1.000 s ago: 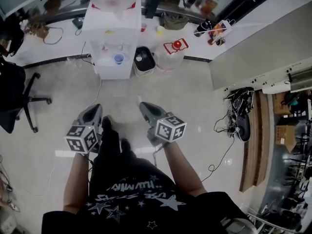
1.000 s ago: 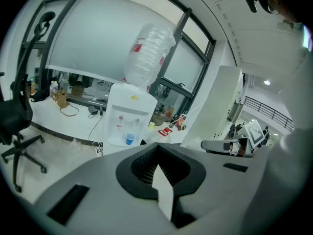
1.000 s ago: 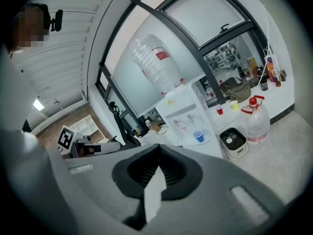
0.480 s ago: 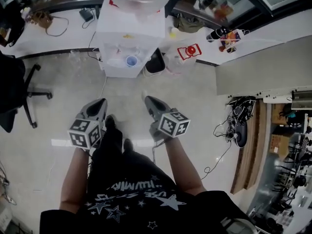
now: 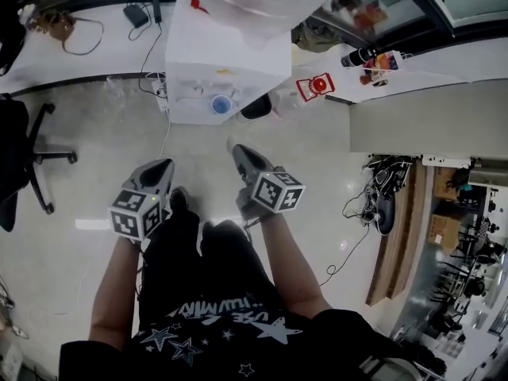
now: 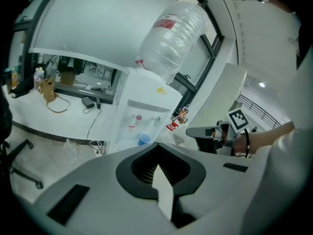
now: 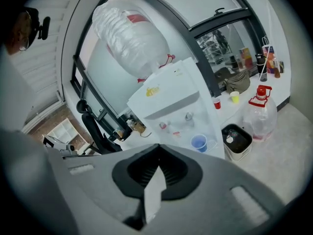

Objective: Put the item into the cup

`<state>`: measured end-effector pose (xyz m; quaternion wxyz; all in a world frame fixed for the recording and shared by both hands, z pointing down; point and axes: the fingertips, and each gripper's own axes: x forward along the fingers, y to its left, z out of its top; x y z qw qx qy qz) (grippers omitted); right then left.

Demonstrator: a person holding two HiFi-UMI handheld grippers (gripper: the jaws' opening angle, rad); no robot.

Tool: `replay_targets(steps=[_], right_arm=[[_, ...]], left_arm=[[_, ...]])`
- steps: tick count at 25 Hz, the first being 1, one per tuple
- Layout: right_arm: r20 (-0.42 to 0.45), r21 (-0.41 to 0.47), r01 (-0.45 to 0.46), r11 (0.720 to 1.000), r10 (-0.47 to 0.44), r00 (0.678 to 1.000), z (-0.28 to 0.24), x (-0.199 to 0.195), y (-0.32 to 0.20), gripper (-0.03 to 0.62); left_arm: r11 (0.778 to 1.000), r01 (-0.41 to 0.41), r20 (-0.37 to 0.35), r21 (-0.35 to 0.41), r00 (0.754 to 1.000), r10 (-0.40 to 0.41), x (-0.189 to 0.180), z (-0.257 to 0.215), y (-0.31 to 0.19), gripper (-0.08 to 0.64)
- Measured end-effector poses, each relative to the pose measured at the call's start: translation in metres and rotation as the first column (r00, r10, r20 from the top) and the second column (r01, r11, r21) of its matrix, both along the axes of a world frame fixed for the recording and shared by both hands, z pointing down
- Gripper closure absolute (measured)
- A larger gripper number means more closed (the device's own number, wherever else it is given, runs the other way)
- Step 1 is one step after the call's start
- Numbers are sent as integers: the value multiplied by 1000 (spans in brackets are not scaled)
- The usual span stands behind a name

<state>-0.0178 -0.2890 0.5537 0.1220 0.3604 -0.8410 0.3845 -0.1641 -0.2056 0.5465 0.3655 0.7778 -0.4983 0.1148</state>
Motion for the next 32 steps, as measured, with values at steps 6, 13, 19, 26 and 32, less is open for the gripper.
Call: replay_targets(steps=[6,13,19,26,32], right_arm=[[8,-17,-41,999,41,999,28,-9,-23,592],[44,-41,-83,996,85,995,76,-12,-65,592],[41,-53,-60,997,62,997,102,-9,-89,592],[40,-54,-10,998,13,999,125,-20,-112,592],[43,-70,-25,997,28,999,145,-21,-127,592]], left_arm=[[999,-34,0,-19,999,34,0,25,-21,554],[1000,-8,-25,-7,1000,8,-8,60,-53,554],[999,42,-15,-6,999,-42,-10,83,-74,554],[995,103,-26,-15,994,-104,-17,110,-87,554],[991,132,-37,-27,990,-133,-20,126,-92,554]])
